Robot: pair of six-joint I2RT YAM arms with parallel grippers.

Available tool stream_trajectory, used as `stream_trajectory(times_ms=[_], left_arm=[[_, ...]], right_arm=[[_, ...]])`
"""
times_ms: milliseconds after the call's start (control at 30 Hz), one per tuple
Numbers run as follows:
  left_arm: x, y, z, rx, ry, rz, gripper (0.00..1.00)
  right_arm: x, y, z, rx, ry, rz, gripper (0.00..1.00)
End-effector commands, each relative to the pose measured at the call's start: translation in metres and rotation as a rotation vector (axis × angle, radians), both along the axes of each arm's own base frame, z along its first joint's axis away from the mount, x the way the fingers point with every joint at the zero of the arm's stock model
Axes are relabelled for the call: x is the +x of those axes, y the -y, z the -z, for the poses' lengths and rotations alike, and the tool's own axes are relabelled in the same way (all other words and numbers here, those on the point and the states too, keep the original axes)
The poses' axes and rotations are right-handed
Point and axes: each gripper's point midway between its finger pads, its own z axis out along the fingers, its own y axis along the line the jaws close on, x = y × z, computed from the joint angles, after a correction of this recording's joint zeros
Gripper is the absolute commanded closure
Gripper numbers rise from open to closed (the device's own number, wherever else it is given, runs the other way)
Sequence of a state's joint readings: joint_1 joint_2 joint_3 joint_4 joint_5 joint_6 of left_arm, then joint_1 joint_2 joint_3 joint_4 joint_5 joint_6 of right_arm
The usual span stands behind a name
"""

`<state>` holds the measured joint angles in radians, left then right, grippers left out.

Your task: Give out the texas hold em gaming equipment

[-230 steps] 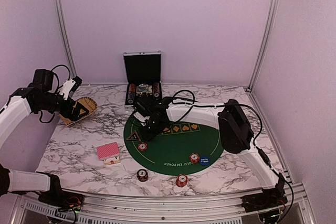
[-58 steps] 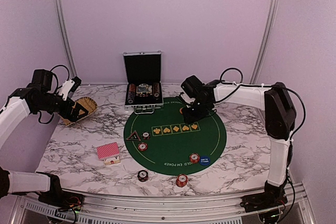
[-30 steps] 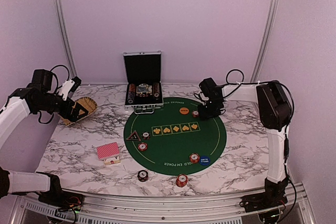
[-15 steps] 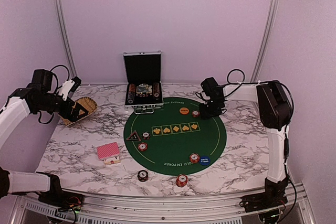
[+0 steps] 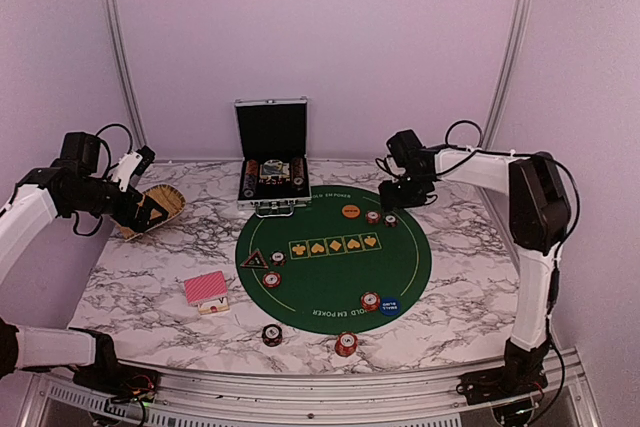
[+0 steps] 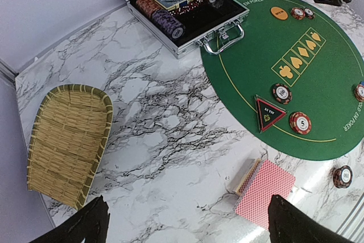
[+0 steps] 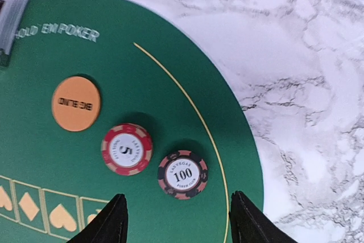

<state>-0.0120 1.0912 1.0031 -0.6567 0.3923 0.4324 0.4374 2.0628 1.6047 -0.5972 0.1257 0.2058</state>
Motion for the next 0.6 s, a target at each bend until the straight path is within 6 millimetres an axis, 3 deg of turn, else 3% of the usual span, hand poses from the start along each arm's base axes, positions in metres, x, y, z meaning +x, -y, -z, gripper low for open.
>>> stream_trajectory(times_ms=[0,100,200,400,567], left_arm=[[-0.005,0.0,-0.002,-0.003,-0.003,0.007,0.01],[-0.005,-0.001,-0.002,-0.001,-0.001,0.004,0.01],[-0.005,0.0,-0.001,0.001,-0.004,0.008,0.01],[-0.005,0.0,0.002,-0.001,-0.012,0.008,0.01],[-0.005,0.0,0.001,-0.001,-0.013,0.008,0.01]], right_arm=[[-0.033,-0.054,-0.073,0.018,0.119,-0.132,0.4],[-0.078,-0.099,-0.09,0.048,0.127,-0.26,0.4],[-0.134,-0.149,-0.093,0.056,0.094,-0.417,0.35],[-0.247,-0.227,-0.067,0.053,-0.037,-0.715,0.23],[-0.309,-0.261,-0.04,0.059,-0.138,-0.886,0.16]])
